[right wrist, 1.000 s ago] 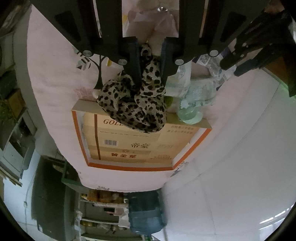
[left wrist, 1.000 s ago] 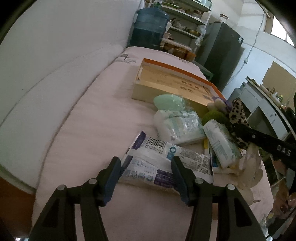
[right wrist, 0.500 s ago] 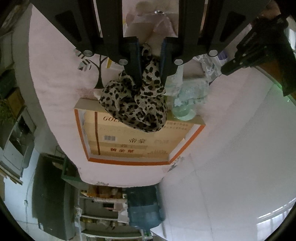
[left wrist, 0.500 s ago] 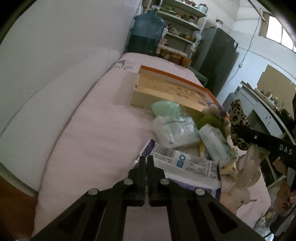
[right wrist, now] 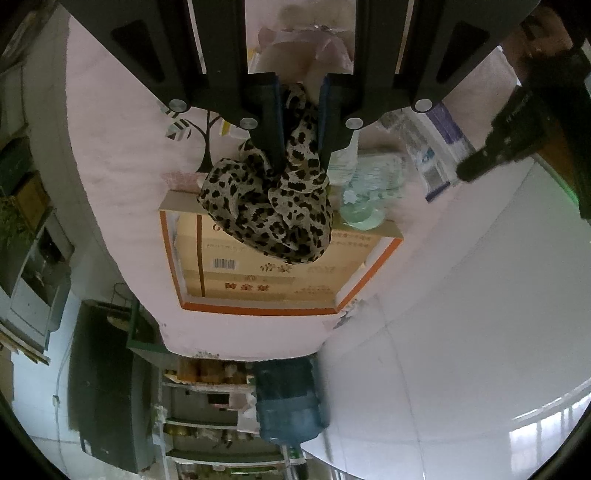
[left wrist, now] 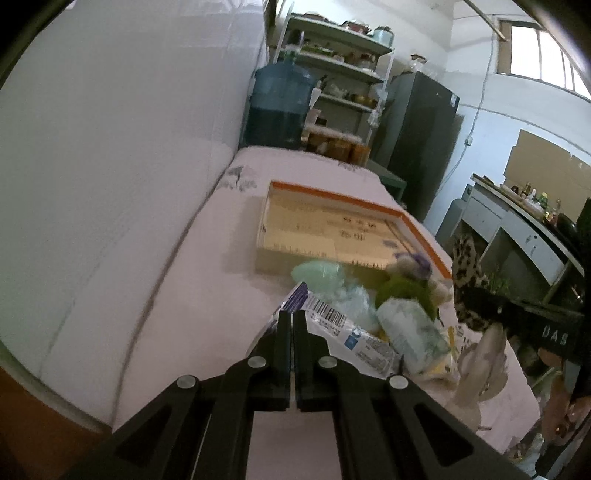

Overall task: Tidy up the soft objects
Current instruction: 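Carry the scarf with the right gripper while the left gripper carries the wipes pack to the tray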

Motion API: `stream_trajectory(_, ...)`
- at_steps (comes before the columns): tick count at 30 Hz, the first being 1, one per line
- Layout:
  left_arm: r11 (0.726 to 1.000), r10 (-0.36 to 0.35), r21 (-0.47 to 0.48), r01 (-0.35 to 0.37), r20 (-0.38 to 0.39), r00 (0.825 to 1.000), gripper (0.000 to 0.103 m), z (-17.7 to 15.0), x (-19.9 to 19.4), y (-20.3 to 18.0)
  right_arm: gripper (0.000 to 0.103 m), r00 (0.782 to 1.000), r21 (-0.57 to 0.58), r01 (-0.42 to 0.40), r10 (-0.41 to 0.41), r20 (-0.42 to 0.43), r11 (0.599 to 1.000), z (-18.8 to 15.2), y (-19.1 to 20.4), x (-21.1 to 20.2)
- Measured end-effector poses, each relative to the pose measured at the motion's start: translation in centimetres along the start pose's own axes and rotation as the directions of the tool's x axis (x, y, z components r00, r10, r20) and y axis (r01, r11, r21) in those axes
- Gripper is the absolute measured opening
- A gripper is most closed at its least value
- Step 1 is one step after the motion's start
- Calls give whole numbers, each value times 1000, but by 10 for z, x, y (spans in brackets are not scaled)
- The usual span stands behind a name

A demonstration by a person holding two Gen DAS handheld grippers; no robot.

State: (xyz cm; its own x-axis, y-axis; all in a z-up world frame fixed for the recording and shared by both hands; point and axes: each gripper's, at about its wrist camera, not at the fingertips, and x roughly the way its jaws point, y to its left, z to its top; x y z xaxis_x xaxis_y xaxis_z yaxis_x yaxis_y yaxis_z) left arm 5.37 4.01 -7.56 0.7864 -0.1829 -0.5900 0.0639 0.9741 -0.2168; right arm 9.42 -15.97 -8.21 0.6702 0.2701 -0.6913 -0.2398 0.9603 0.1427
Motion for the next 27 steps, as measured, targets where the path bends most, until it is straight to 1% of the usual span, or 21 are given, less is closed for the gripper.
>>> stream_trajectory(7,999,-11,42,9,65,998,0,20,-17,-9,14,999,-4,0,1,32,1000,6,0,-12)
stream_trajectory(13,998,-27,58,21,101,995,0,42,-25,-16,13,997,-28,-6,8,77,1000,24,-1,-23)
stream_trajectory(20,995,-37,94,24,135,990,0,71,-23,-33,13,994,-34,-28,31,104,999,50,-13,-30)
stream_trajectory(27,996,-36,85,23,150,988,0,100,-9,-44,13,992,-47,-59,64,113,997,86,-30,-30)
